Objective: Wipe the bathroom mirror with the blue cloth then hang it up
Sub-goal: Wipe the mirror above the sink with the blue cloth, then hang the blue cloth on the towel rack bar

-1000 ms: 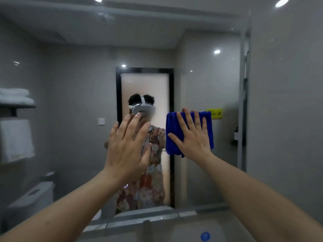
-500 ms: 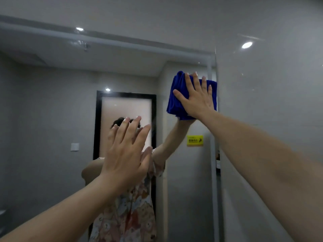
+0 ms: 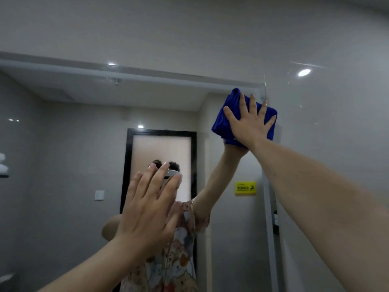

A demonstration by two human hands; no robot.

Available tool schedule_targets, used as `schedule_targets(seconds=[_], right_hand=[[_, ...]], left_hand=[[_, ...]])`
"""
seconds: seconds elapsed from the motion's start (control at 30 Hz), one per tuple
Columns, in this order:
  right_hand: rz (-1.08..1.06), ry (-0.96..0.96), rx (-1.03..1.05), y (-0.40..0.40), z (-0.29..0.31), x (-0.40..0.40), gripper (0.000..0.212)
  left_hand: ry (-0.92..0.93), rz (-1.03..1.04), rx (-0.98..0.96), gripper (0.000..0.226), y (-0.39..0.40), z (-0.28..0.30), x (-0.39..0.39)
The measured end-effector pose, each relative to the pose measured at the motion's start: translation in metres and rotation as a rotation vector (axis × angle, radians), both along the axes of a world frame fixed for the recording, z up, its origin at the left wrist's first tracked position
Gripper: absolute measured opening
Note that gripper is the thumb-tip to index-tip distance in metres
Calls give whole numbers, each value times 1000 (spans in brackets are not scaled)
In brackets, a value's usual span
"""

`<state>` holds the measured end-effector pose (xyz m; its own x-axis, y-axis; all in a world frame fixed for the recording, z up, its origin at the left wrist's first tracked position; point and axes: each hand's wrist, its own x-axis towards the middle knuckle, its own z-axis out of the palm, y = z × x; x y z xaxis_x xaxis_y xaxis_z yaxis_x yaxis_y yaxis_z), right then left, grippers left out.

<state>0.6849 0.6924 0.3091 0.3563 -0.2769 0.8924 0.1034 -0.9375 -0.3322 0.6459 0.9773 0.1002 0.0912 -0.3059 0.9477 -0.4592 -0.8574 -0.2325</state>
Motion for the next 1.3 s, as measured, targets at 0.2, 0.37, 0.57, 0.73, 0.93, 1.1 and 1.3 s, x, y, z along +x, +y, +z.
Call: schedule_targets(seconds=[0.2, 0.37, 0.57, 0.73, 0.93, 1.1, 1.3], right_hand=[[-21, -61, -100, 22, -101, 8, 76], [-10, 15, -164, 45, -185, 3, 66], [119, 90, -265, 77, -273, -16, 63], [315, 206, -71, 110, -327, -39, 58], [623, 339, 542, 155, -354, -82, 56], [691, 360, 738, 197, -366, -123, 44], [822, 424, 939, 248, -375, -169, 20]], left_hand=[[33, -26, -46, 62, -8, -5, -20], [75, -28, -29, 62, -9, -16, -40], [121, 32, -38, 63, 14, -34, -64], [173, 77, -72, 61, 46, -52, -92], [268, 109, -79, 63, 93, -78, -128], [317, 89, -122, 61, 135, -90, -151], [461, 57, -137, 60, 180, -113, -172]])
